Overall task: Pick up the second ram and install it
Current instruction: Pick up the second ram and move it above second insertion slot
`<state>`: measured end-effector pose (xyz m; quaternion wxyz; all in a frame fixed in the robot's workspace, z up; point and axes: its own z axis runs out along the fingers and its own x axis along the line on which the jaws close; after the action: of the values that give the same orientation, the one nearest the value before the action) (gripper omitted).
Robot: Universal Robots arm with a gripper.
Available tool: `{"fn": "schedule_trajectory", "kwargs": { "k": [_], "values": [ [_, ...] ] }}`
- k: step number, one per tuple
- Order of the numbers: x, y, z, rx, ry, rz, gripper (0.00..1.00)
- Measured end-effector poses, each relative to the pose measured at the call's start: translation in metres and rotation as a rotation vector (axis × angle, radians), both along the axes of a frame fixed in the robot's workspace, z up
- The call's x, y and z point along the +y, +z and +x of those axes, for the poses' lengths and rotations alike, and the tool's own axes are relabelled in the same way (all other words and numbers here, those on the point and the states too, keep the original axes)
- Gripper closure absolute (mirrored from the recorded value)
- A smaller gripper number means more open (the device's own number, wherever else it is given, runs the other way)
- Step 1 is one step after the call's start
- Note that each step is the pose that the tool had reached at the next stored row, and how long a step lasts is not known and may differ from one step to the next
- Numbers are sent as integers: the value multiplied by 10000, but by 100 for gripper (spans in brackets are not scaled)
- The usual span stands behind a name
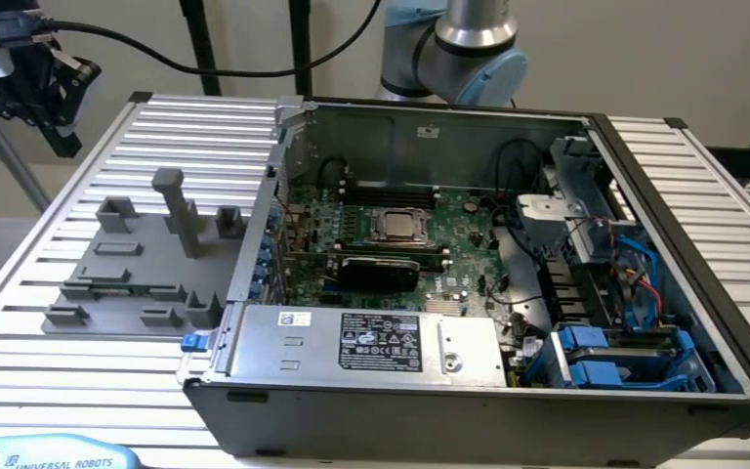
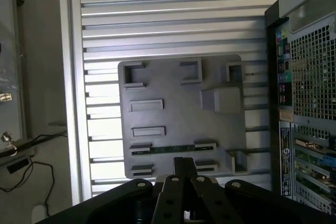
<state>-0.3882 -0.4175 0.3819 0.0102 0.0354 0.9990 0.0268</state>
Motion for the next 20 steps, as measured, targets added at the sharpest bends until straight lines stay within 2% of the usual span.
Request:
{"fn": "schedule_trajectory", "kwargs": {
  "k": [4, 20],
  "values": [
    [2, -10, -1, -2, 144, -2, 89],
    [1, -179, 0, -6, 3049, 4, 89]
  ]
}}
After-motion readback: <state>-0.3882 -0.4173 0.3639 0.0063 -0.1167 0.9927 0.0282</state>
